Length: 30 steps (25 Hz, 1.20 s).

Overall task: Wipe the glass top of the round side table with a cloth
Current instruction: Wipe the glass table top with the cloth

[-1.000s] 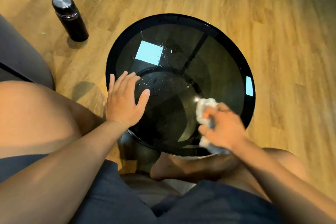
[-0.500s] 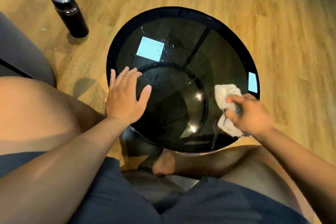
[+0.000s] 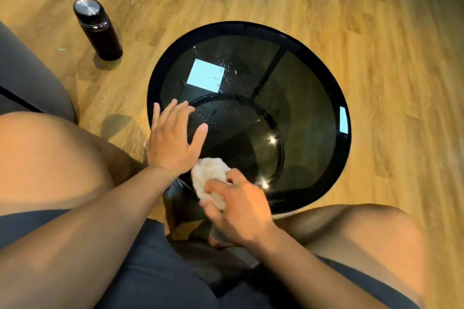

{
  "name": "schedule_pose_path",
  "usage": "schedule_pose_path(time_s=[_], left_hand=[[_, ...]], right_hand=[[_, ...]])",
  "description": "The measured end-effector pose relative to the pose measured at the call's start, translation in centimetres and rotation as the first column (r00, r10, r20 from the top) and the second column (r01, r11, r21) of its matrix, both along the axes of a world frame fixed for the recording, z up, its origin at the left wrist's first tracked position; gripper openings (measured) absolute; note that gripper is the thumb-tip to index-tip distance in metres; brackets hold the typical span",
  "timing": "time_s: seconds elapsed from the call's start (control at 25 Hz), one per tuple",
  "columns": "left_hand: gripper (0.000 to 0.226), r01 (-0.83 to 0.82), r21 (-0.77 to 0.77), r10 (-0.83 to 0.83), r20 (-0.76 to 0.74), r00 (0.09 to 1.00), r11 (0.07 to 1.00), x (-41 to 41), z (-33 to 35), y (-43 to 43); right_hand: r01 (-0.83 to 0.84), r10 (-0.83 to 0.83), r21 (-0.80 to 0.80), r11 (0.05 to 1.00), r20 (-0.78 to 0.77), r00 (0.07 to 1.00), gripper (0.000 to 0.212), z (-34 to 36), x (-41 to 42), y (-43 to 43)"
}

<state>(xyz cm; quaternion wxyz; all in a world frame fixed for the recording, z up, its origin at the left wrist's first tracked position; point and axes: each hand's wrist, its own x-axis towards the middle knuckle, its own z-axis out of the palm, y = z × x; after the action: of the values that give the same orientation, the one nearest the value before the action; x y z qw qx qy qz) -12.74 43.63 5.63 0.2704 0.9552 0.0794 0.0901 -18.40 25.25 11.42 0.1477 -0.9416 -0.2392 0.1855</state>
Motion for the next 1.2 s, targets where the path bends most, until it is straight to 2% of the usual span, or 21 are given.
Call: schedule_pose_path(time_s=[0.08, 0.24, 0.4, 0.48, 0.56, 0.64, 0.72, 0.8, 0.88, 1.0, 1.04, 1.12, 1.2], left_hand=[[0.06, 0.021, 0.031, -0.021, -0.002, 1.0, 0.999, -0.1, -0.1, 0.0], [0.061, 0.029, 0.066, -0.028, -0.021, 0.999, 0.997, 0.1, -0.3, 0.2], [0.065, 0.012, 0.081, -0.009, -0.044, 0.999, 0.997, 0.3, -0.1, -0.1], [0.067, 0.009, 0.081, -0.005, -0.048, 0.999, 0.997, 0.4, -0.1, -0.1], [0.068, 0.003, 0.083, 0.002, -0.053, 0.999, 0.997, 0.4, -0.1, 0.1], [0.068, 0.001, 0.078, 0.003, -0.051, 0.999, 0.997, 0.6, -0.2, 0.2], [0.068, 0.005, 0.074, -0.002, -0.049, 0.999, 0.997, 0.5, -0.2, 0.2], [0.067, 0.007, 0.074, -0.005, -0.033, 0.999, 0.997, 0.4, -0.1, 0.1], [0.065, 0.012, 0.063, -0.011, -0.017, 1.0, 0.998, 0.3, -0.2, 0.2], [0.063, 0.028, 0.068, -0.028, -0.003, 1.0, 0.997, 0.0, -0.3, 0.3], [0.064, 0.026, 0.067, -0.026, -0.005, 1.0, 0.997, 0.0, -0.4, 0.3], [0.066, 0.011, 0.055, -0.011, -0.005, 1.0, 0.998, 0.1, -0.4, 0.3], [0.066, -0.003, 0.045, 0.003, 0.0, 1.0, 0.999, 0.2, -0.4, 0.3]], right_hand=[[-0.027, 0.027, 0.0, 1.0, 0.01, 1.0, 0.03, 0.1, -0.5, 1.5], [0.203, -0.18, -0.224, 0.953, 0.118, 0.976, 0.028, -0.7, 3.8, -7.5], [0.525, -0.465, -0.253, 0.813, 0.263, 0.846, 0.033, -0.2, 9.9, -16.7], [0.595, -0.52, -0.234, 0.769, 0.312, 0.795, 0.04, -0.5, 10.2, -17.0], [0.596, -0.54, -0.183, 0.782, 0.28, 0.794, 0.041, -1.0, 8.2, -14.6], [0.543, -0.504, -0.161, 0.824, 0.227, 0.833, 0.041, -0.9, 5.5, -10.8], [0.425, -0.388, -0.202, 0.882, 0.197, 0.9, 0.042, -1.2, 3.1, -6.2], [0.254, -0.227, -0.105, 0.961, 0.215, 0.95, 0.042, -1.6, 1.6, -1.0], [0.095, -0.088, -0.016, 0.995, 0.233, 0.969, 0.04, -1.3, 1.2, 2.6], [-0.076, 0.089, -0.08, 0.994, 0.174, 0.981, 0.042, -0.6, 2.3, 0.0], [-0.083, 0.103, -0.129, 0.988, 0.156, 0.982, 0.043, -0.1, 2.9, -2.4], [0.02, 0.03, -0.275, 0.961, 0.176, 0.984, 0.042, 0.3, 4.9, -9.0], [0.249, -0.181, -0.424, 0.871, 0.195, 0.964, 0.042, 1.3, 8.3, -15.9]])
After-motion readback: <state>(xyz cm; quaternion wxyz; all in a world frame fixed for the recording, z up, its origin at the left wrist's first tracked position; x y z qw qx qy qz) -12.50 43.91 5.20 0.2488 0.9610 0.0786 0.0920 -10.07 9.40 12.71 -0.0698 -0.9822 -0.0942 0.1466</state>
